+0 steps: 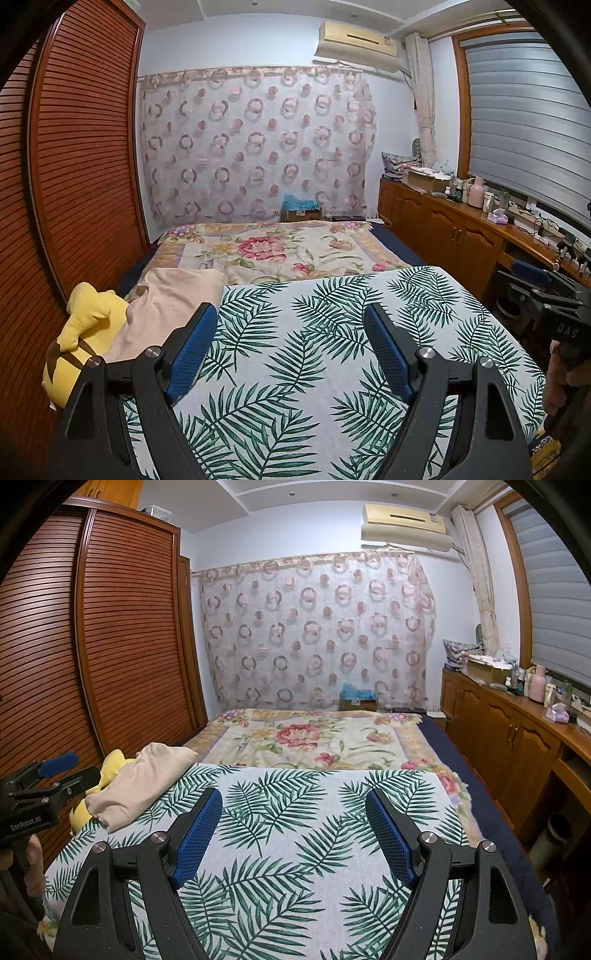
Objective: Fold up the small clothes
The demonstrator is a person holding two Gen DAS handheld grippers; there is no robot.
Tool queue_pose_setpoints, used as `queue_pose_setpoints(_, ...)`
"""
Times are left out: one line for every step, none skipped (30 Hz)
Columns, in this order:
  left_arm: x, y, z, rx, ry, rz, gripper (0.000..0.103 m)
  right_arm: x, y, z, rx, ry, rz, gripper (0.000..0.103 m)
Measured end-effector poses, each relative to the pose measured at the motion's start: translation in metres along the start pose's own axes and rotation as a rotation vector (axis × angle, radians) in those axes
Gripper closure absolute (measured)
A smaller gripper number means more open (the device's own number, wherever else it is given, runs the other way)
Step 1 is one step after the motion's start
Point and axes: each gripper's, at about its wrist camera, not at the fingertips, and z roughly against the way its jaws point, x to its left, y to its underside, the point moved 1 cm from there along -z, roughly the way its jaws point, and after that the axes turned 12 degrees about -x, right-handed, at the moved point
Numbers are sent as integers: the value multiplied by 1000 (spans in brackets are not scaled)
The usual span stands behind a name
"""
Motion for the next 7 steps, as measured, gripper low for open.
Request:
queue_pose_setpoints(0,0,0,-1,-1,0,21,-1,0,0,0,-1,-2,22)
queue_pose_setpoints(0,0,0,0,-1,0,21,0,0,0,1,0,-3,22)
queue_pose_setpoints(2,-1,0,0,-1,1,21,0,0,-1,3,1,-3,22)
queue_pose_setpoints(3,-2,0,0,-1,2,21,0,0,-1,4,0,-3,22)
queue_pose_setpoints(2,-1,0,0,-1,1,21,0,0,-1,4,1,-3,22)
queue_pose_setpoints(3,-1,0,0,-1,0,21,0,0,-1,5,1,-3,22)
queue_pose_setpoints(3,-2,0,0,-1,-1,21,0,0,-1,5,1,-5,22)
